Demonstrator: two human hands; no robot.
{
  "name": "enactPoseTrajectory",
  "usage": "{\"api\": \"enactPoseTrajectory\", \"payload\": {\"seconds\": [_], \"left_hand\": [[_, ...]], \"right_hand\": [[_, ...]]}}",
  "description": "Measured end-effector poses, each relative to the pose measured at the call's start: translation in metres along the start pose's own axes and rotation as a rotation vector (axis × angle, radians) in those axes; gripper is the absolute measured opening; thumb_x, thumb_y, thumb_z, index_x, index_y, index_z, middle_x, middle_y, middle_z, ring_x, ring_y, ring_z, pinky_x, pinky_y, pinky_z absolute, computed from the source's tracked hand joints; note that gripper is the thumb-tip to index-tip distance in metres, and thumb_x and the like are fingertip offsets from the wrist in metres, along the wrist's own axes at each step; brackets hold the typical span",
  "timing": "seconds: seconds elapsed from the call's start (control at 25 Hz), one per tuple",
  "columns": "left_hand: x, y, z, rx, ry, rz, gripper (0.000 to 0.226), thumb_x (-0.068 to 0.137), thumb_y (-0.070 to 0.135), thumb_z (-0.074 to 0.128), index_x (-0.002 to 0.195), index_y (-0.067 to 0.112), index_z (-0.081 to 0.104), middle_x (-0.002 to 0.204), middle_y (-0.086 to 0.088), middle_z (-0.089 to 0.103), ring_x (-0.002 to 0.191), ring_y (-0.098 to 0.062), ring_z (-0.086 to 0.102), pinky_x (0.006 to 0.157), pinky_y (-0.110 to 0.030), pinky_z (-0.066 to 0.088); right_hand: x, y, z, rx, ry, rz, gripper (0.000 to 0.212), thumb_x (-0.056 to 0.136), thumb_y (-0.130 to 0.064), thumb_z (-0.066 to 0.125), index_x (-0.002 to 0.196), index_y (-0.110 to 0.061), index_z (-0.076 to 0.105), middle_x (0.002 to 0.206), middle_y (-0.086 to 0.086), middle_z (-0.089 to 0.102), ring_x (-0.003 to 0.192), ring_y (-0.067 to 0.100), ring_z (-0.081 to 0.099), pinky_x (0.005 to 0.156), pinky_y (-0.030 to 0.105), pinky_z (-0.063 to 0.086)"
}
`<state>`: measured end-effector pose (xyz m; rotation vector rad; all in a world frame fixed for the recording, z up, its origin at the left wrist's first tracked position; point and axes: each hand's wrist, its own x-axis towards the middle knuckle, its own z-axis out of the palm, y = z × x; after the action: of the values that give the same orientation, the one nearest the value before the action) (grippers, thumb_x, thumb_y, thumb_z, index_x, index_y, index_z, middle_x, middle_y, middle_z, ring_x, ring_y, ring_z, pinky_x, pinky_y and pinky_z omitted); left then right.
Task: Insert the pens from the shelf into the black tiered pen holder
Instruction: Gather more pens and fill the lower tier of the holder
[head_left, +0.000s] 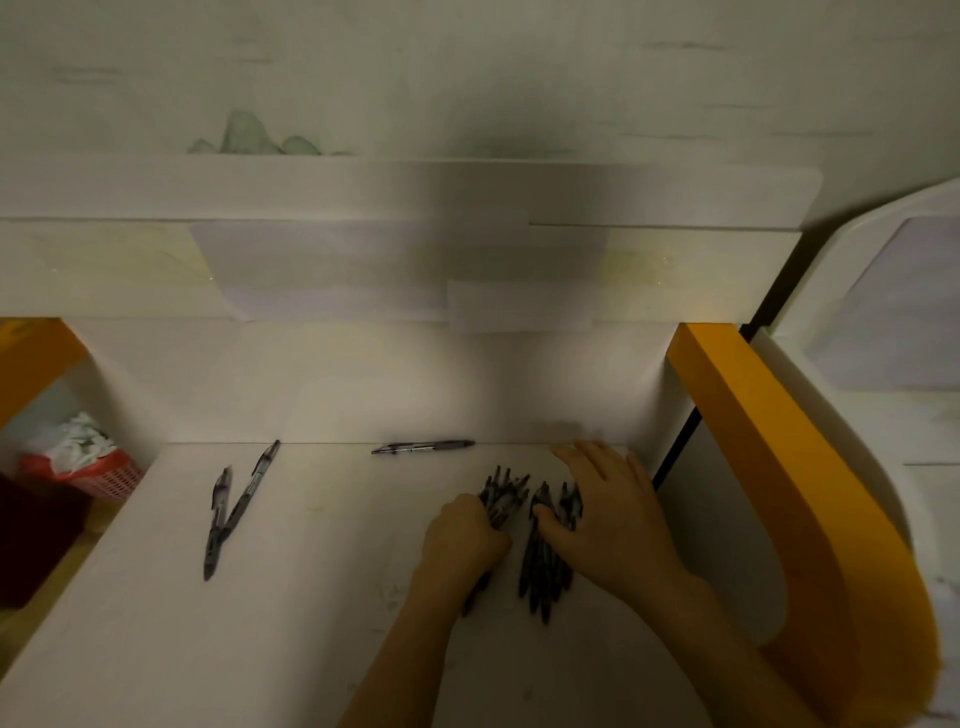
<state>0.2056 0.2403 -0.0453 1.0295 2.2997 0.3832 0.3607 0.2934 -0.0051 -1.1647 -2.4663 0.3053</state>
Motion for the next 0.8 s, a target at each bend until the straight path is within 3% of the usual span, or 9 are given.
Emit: {"api": "enactPoseTrajectory", "payload": {"seconds": [0.12,0.24,0.32,0.48,0.64,0.8], "left_hand": [[0.001,-0.005,-0.004,-0.034,0.037,0.044,0.028,0.086,0.036,0.062,0.099,0.013,0.058,0.076,0.002,0.053,0.071,-0.015,0.055,0.063,-0.026,0.05],[-0.004,-0.009,-0.013,-0.123,0.098,0.068,0.03,0.088,0.031,0.06,0.11,0.012,0.054,0.095,-0.005,0.061,0.079,-0.019,0.058,0.066,-0.026,0.048],[-0.007,-0.011,-0.018,-0.218,0.13,0.096,0.028,0.089,0.028,0.059,0.111,0.011,0.052,0.101,-0.008,0.063,0.08,-0.021,0.064,0.069,-0.031,0.056],[-0.016,-0.013,-0.029,-0.356,0.149,0.143,0.019,0.091,0.028,0.058,0.102,0.015,0.05,0.092,-0.006,0.064,0.071,-0.022,0.068,0.069,-0.041,0.06],[-0.029,-0.015,-0.045,-0.496,0.189,0.237,0.022,0.089,0.028,0.063,0.108,0.024,0.054,0.095,0.006,0.062,0.079,-0.012,0.062,0.073,-0.027,0.053],[-0.046,-0.012,-0.065,-0.636,0.205,0.315,0.013,0.088,0.027,0.064,0.094,0.016,0.06,0.082,-0.01,0.067,0.07,-0.02,0.063,0.065,-0.033,0.056]], "right_hand": [[0.002,-0.001,-0.005,-0.019,0.016,0.0,0.06,0.079,-0.054,0.053,0.131,-0.024,0.049,0.128,-0.001,0.055,0.125,0.023,0.046,0.111,0.047,0.031],[0.002,-0.006,-0.01,-0.049,0.023,-0.013,0.06,0.079,-0.055,0.051,0.129,-0.022,0.049,0.125,0.0,0.055,0.12,0.024,0.048,0.106,0.043,0.037],[0.0,-0.012,-0.012,-0.043,0.025,-0.004,0.063,0.079,-0.055,0.051,0.133,-0.022,0.047,0.13,0.0,0.054,0.123,0.024,0.047,0.107,0.044,0.036],[-0.004,-0.027,-0.018,-0.02,0.003,0.009,0.069,0.08,-0.054,0.051,0.141,-0.024,0.039,0.14,-0.001,0.048,0.133,0.023,0.04,0.112,0.045,0.031],[-0.011,-0.047,-0.031,0.015,-0.01,0.007,0.074,0.085,-0.048,0.06,0.148,-0.028,0.027,0.151,-0.004,0.034,0.142,0.018,0.023,0.12,0.04,0.016],[-0.021,-0.067,-0.048,-0.01,0.05,-0.008,0.075,0.085,-0.054,0.055,0.149,-0.033,0.022,0.154,-0.007,0.029,0.145,0.015,0.017,0.119,0.044,0.021]]}}
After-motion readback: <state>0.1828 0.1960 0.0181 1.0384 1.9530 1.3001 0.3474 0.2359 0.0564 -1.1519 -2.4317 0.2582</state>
